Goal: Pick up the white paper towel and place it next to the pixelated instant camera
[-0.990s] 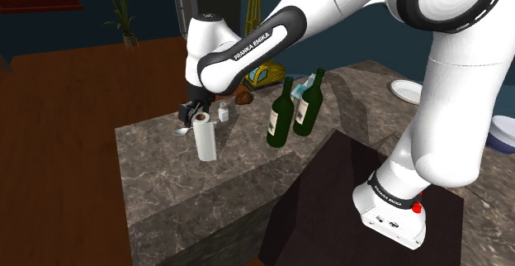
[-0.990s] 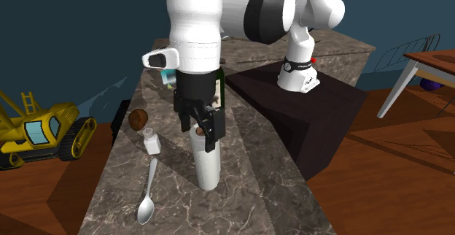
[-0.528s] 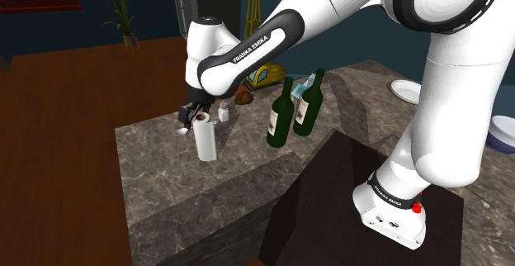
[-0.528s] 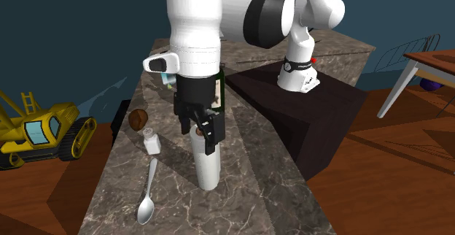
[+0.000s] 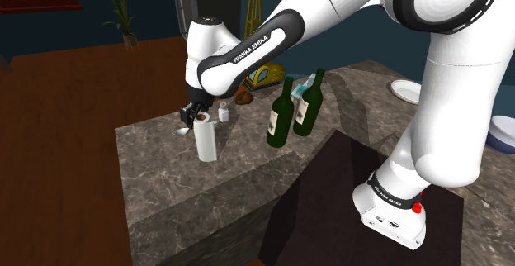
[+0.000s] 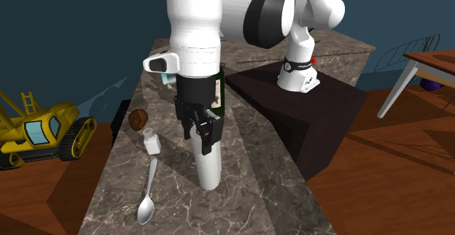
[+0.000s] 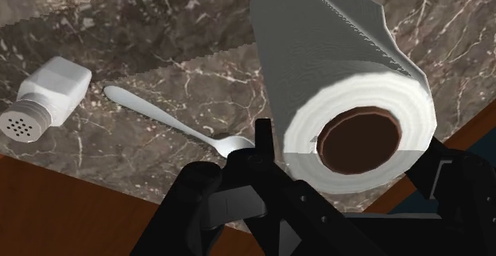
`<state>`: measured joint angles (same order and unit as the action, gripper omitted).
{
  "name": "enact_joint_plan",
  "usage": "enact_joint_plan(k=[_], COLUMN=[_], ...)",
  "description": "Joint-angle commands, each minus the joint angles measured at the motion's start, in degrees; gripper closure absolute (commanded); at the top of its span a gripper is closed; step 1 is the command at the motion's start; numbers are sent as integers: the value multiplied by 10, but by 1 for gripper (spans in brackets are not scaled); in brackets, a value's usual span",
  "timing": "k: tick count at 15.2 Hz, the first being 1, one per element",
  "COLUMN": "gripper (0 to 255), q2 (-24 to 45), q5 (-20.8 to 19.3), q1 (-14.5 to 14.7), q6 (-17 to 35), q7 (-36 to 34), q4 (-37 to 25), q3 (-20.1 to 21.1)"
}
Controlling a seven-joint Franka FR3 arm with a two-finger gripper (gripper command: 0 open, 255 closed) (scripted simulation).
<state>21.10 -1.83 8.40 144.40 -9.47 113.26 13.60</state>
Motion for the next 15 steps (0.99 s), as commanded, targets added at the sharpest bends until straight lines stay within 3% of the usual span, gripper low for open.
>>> enact_joint_plan(k=[1,15], gripper=[255,255], q2=[0,-53], q5=[0,16], q1=[0,-7], q6=[0,-78], q7=[0,7], q4=[0,-26], q3=[0,8])
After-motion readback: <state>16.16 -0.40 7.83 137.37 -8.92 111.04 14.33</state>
